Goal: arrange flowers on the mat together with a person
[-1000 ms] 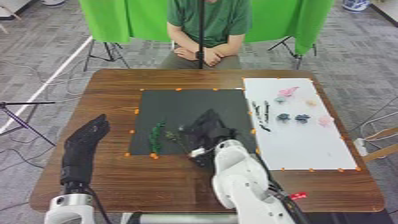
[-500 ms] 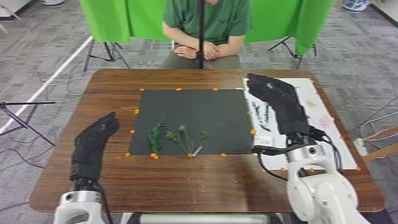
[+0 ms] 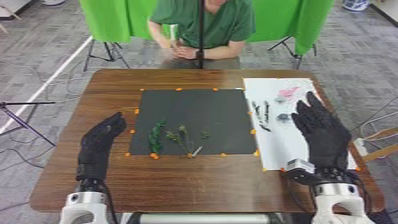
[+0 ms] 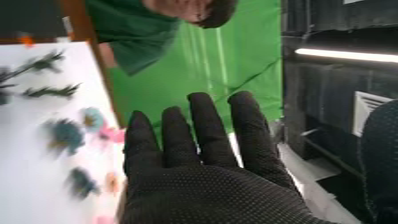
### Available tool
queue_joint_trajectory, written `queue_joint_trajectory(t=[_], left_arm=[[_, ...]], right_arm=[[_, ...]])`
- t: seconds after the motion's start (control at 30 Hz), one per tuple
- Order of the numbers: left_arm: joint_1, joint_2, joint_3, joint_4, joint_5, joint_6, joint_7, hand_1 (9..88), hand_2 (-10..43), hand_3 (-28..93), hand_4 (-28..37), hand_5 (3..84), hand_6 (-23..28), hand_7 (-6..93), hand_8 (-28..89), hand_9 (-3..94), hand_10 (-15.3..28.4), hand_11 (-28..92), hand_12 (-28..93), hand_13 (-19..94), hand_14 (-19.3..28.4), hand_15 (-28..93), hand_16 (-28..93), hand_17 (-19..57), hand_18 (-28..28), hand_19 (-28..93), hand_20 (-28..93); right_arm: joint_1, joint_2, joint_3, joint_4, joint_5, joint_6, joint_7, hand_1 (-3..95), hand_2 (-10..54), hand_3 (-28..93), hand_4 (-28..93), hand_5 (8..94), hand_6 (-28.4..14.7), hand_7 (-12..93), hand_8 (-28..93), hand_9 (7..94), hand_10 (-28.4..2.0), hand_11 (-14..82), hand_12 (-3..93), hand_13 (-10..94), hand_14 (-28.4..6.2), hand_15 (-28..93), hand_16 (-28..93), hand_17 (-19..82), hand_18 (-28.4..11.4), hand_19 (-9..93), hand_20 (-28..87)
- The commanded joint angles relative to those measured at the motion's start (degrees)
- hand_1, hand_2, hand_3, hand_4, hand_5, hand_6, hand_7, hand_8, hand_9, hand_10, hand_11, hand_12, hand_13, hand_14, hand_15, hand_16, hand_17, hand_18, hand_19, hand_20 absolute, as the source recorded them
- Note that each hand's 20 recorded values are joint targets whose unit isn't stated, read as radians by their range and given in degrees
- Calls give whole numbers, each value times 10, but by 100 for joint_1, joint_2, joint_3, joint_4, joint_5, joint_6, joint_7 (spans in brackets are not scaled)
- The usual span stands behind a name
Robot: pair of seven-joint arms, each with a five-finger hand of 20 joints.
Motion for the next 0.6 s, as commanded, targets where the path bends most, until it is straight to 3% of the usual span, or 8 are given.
queue_joint_trajectory(t=[0.03,0.4,0.5,0.6], left_arm=[[61,-99,-14,22,-3,-88,-8,291,-53,653,-176,471,32,138,-67,431,127,155,131,340,159,111,10,71,83,19,163],[54,-112,-44,20,13,-138,-70,291,-53,652,-176,471,31,139,-68,431,126,154,132,341,159,114,12,68,86,17,165],[134,-133,-68,-4,-3,-84,-101,291,-54,652,-176,471,31,139,-68,431,126,153,132,341,158,114,12,68,86,17,164],[98,-145,-38,12,-15,-102,-128,291,-54,652,-176,471,32,137,-67,432,126,153,133,341,158,114,12,67,86,17,164]], right_arm=[[-375,-66,101,-118,21,56,-129,30,46,767,-204,314,-29,50,-83,333,-151,20,57,215,-107,34,65,117,-99,1,215],[-434,-139,184,-177,1,-114,-164,32,50,769,-202,319,-31,55,-84,339,-151,22,59,222,-103,46,58,124,-103,1,215],[-845,-374,512,-256,-2,-519,-324,33,50,768,-203,321,-31,56,-84,341,-152,22,60,223,-104,49,56,125,-104,2,216],[-944,-427,569,-296,63,-320,-352,34,52,768,-202,326,-32,56,-84,346,-152,25,61,230,-107,54,57,129,-106,3,217]])
